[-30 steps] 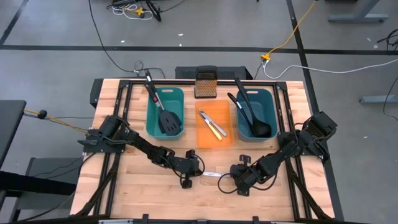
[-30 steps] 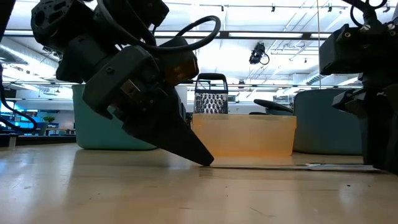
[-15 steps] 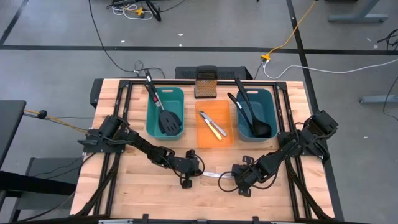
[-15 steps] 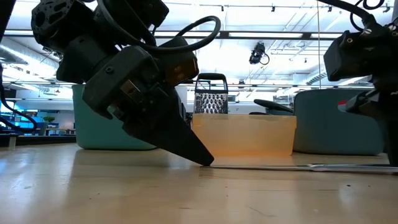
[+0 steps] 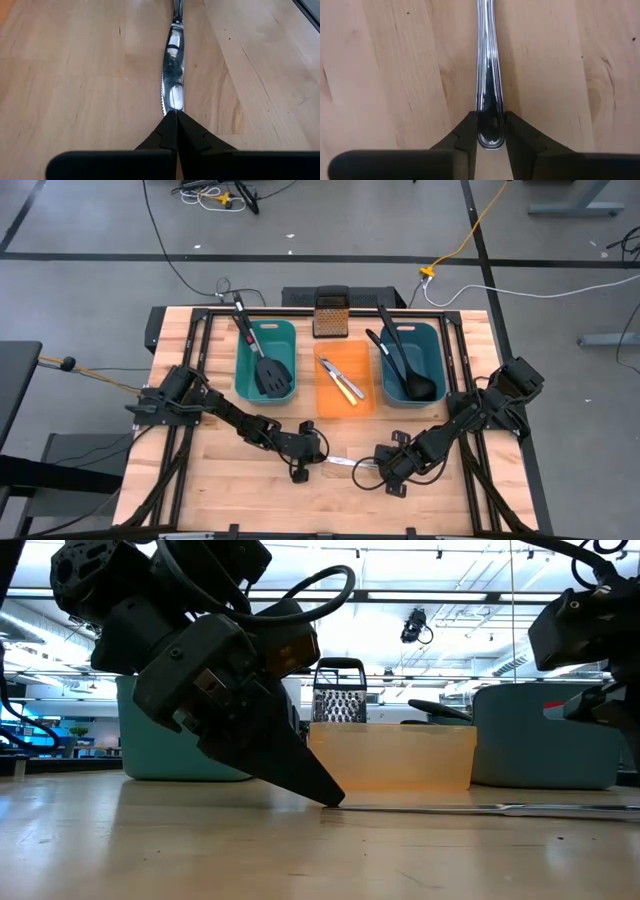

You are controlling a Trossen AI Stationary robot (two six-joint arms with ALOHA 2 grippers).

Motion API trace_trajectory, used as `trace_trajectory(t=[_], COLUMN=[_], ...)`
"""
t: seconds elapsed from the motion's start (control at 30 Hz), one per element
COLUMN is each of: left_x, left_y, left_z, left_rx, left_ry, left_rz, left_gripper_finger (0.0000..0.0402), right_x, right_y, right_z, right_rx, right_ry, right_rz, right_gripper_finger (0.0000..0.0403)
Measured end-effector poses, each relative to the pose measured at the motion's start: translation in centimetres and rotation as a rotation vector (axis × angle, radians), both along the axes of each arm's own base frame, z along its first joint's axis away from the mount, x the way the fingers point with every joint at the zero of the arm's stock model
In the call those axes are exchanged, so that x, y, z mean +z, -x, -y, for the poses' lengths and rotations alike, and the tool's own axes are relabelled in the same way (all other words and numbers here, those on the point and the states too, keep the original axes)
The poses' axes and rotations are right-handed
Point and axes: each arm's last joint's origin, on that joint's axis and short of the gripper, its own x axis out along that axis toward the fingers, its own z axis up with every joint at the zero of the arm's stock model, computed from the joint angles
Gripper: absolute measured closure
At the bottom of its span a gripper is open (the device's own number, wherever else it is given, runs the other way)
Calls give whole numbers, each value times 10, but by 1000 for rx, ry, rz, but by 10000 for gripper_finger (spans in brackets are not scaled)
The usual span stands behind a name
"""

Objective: Pick & Place Kitchen Items
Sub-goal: Put the silver table knife into the orange bin

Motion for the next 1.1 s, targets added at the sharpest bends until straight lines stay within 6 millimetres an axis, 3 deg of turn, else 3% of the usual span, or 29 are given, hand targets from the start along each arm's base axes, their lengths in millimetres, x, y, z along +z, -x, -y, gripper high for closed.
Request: trace_trajectory(t=[0.3,0.53,0.63,0.8,1.1], left_x=[0,19,32,53,53], left_y=[0,4,9,16,23], left_z=[1,6,9,15,14], left_rx=[-35,-119,-153,-156,-113], left_ry=[-29,-96,-129,-182,-195], left_rz=[33,66,76,116,115], left_gripper_finger=[393,383,388,395,385], right_x=[3,14,17,18,18], right_y=[-2,-9,-9,-9,-10], right_z=[-1,-6,-6,-8,-8], right_rx=[0,16,15,24,33], right_ry=[20,47,55,62,59], right_rz=[-1,-4,-3,13,22], right_gripper_finger=[324,325,359,380,388])
